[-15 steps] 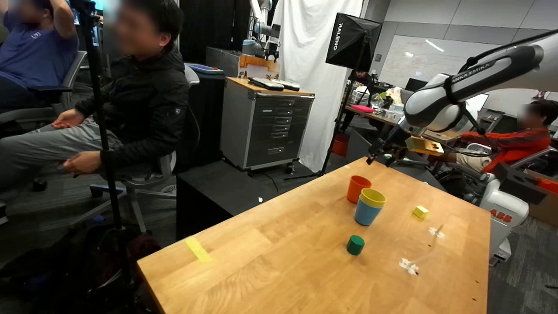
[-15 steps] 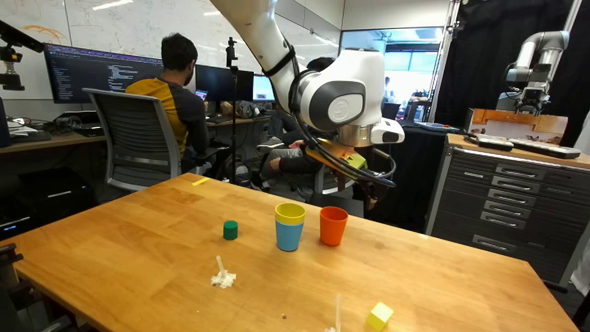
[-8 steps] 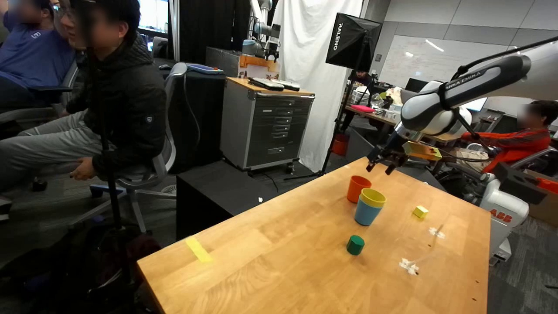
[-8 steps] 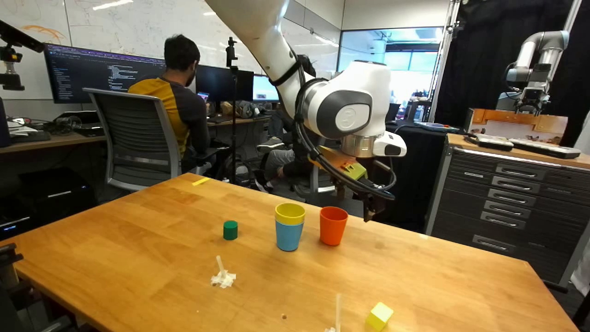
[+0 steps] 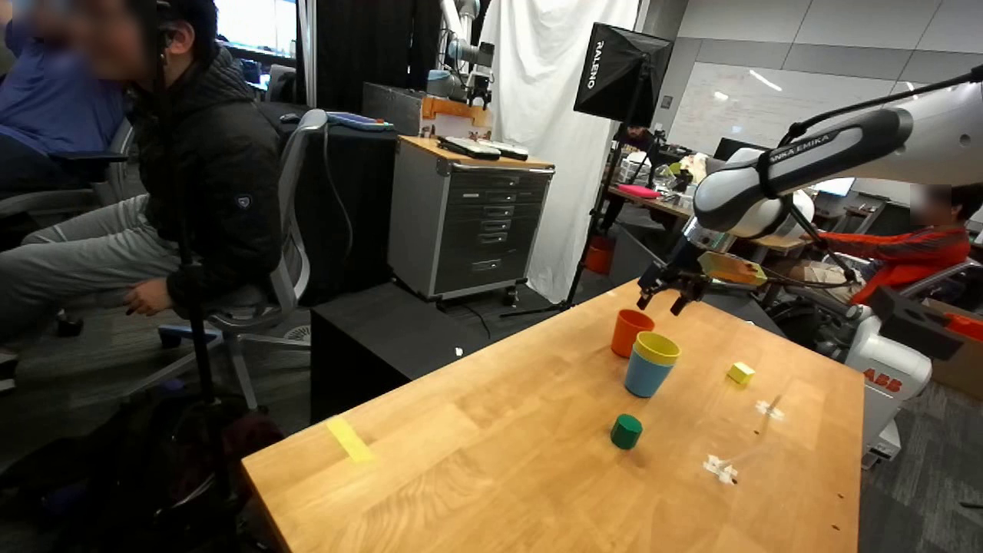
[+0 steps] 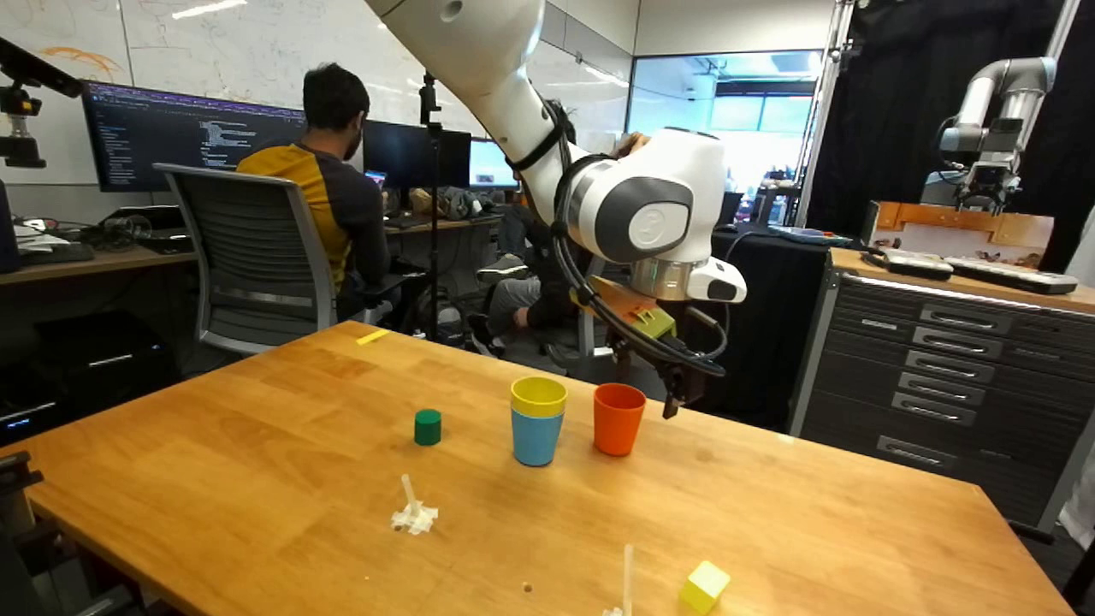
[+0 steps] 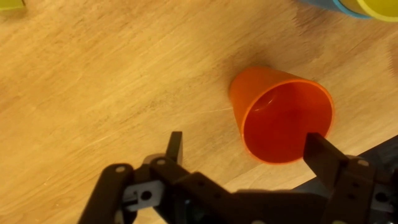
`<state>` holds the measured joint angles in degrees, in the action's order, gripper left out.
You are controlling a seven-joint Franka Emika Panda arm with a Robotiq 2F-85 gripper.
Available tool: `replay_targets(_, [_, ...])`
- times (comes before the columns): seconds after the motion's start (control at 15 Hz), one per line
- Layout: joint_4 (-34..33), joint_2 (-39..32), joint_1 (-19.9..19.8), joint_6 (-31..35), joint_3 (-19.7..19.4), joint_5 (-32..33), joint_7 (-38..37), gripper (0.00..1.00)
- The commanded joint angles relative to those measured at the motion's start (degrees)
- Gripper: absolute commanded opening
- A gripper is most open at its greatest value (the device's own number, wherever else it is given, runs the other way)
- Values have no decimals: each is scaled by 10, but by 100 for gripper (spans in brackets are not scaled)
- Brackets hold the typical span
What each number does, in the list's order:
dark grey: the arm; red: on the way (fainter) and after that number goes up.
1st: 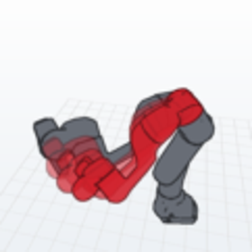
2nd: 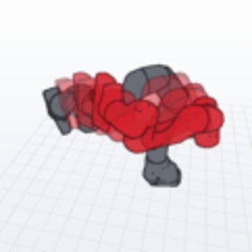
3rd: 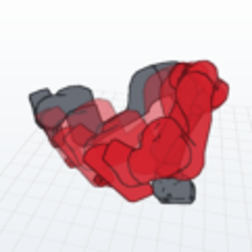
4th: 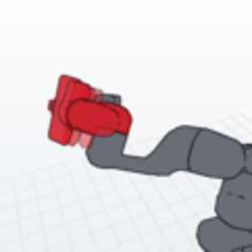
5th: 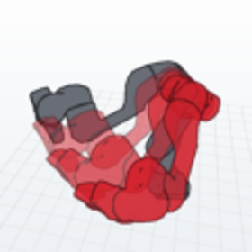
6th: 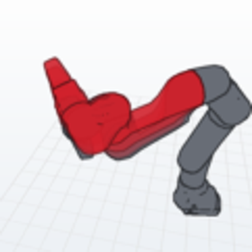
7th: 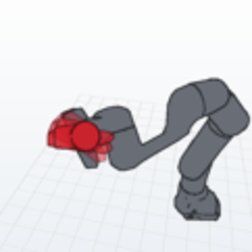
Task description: Stack the cups into the blue cup
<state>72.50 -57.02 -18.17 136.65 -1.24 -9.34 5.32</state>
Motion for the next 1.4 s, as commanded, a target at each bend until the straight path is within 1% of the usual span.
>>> replay_targets(0.0, [-67, -40, 6, -34, -8, 7, -12, 100])
replay_targets(0.47, [-118, -78, 4, -61, -11, 9, -16, 100])
replay_targets(0.53, [-126, -83, 5, -65, -12, 10, -18, 93])
replay_targets(0.6, [-132, -88, 5, -67, -12, 11, -18, 77])
replay_targets(0.67, [-138, -92, 6, -71, -13, 11, -19, 69])
replay_targets(0.73, [-146, -97, 6, -75, -13, 12, -20, 68])
replay_targets(0.8, [-153, -102, 6, -79, -13, 12, -22, 62])
replay_targets(0.93, [-165, -110, 8, -84, -14, 14, -25, 45])
replay_targets(1.2, [-193, -127, 10, -97, -12, 19, -33, 13])
replay_targets(1.27, [-199, -131, 10, -98, -12, 19, -34, 7])
replay_targets(1.33, [-204, -135, 11, -100, -12, 20, -36, 4])
